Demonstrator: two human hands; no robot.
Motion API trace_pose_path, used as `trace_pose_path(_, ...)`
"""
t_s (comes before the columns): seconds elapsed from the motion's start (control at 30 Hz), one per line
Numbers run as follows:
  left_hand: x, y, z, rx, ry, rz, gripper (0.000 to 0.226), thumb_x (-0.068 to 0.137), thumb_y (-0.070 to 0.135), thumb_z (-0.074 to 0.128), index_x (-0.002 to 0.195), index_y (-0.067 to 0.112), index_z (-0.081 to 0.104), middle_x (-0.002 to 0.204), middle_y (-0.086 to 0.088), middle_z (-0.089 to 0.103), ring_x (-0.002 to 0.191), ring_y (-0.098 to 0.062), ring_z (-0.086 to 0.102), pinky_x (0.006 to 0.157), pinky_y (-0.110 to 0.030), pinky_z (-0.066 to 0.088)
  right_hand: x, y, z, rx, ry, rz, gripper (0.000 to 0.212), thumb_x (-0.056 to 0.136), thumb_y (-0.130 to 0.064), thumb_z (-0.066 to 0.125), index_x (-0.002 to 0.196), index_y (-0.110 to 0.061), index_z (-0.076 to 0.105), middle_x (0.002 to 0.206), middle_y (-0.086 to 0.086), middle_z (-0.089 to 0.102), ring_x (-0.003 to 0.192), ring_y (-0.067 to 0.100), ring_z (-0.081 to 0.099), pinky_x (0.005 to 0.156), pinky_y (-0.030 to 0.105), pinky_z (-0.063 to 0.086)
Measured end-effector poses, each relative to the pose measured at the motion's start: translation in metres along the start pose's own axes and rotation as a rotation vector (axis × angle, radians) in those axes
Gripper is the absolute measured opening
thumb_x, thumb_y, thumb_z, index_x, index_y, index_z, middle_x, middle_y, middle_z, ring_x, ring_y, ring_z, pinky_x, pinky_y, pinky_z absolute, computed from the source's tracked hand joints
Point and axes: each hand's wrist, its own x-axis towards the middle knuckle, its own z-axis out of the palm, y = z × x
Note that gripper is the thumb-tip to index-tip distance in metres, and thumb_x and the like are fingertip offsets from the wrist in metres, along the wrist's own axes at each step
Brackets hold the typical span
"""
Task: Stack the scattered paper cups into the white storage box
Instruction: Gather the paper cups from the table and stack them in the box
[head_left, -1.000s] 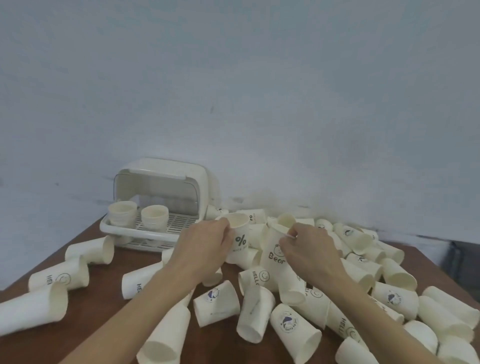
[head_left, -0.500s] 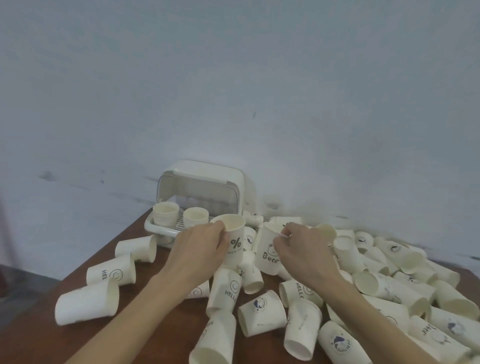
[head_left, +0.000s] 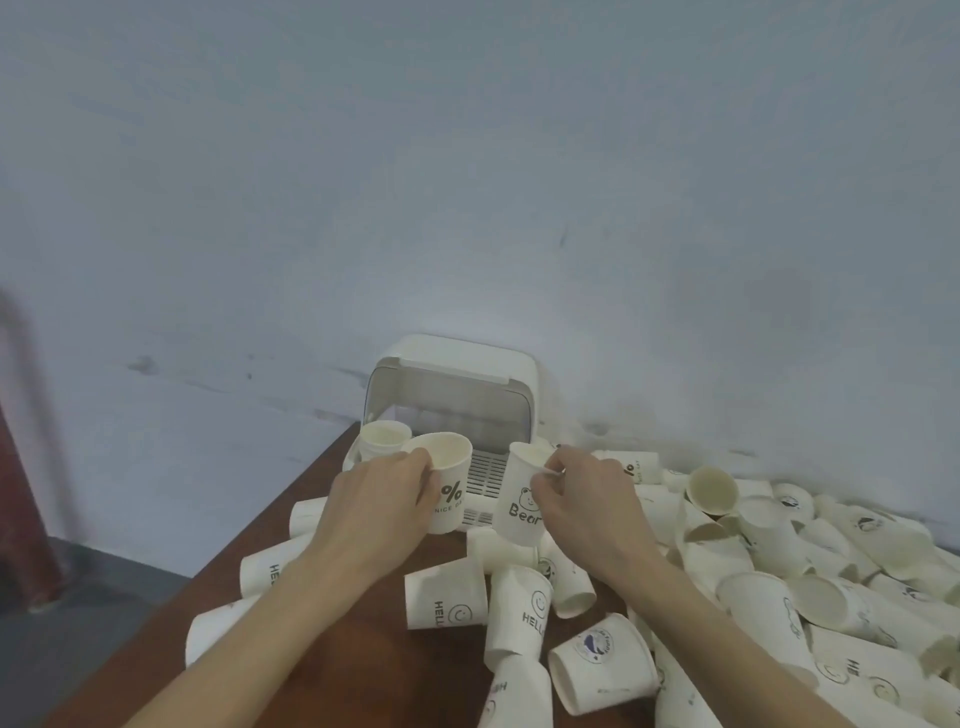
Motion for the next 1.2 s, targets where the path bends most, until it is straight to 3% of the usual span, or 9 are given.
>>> trace_pose_path(0.33, 0.012, -0.045, 0.002, 0.007, 0.016, -0.022, 0.024, 0.098, 0.036, 0.037, 0.081, 0.022, 0.047, 0.079, 0.006, 0.059, 0.07, -0.023, 0.057, 0.063, -0.036, 0.048, 0.039, -0.029, 0.037, 0.043, 0.044, -0.032, 0.017, 0.089, -0.026, 0.046, 0.084, -0.015, 0.059, 0.071, 0.004, 0.066, 0.076, 0.028, 0.059, 0.069, 0.04, 0.049)
trace_pose_path(0.47, 0.019, -0.061, 0.0, 0.026, 0.026, -0.045, 0.024, 0.098, 0.036, 0.037, 0.082, 0.021, 0.046, 0.081, 0.006, 0.059, 0.068, -0.021, 0.049, 0.062, -0.034, 0.044, 0.062, -0.04, 0.051, -0.004, 0.063, -0.063, 0.019, 0.092, -0.025, 0.044, 0.091, -0.013, 0.059, 0.078, 0.007, 0.067, 0.08, 0.03, 0.058, 0.069, 0.038, 0.048)
trace_pose_path(0.63, 0.028, -0.074, -0.001, 0.053, -0.001, -0.049, 0.025, 0.099, 0.036, 0.035, 0.084, 0.02, 0.048, 0.084, 0.004, 0.061, 0.076, -0.022, 0.057, 0.066, -0.035, 0.046, 0.09, -0.053, 0.07, -0.04, 0.072, -0.083, 0.019, 0.093, -0.023, 0.042, 0.093, -0.01, 0.056, 0.085, 0.01, 0.065, 0.081, 0.032, 0.056, 0.067, 0.038, 0.046)
trace_pose_path(1.2, 0.05, -0.1, 0.005, 0.04, -0.021, -0.051, 0.022, 0.1, 0.036, 0.033, 0.087, 0.024, 0.046, 0.09, 0.008, 0.062, 0.071, -0.016, 0.051, 0.062, -0.028, 0.039, 0.114, -0.035, 0.134, -0.185, -0.126, -0.028, 0.022, 0.098, -0.025, 0.037, 0.102, -0.012, 0.054, 0.095, 0.011, 0.063, 0.086, 0.034, 0.058, 0.068, 0.037, 0.044)
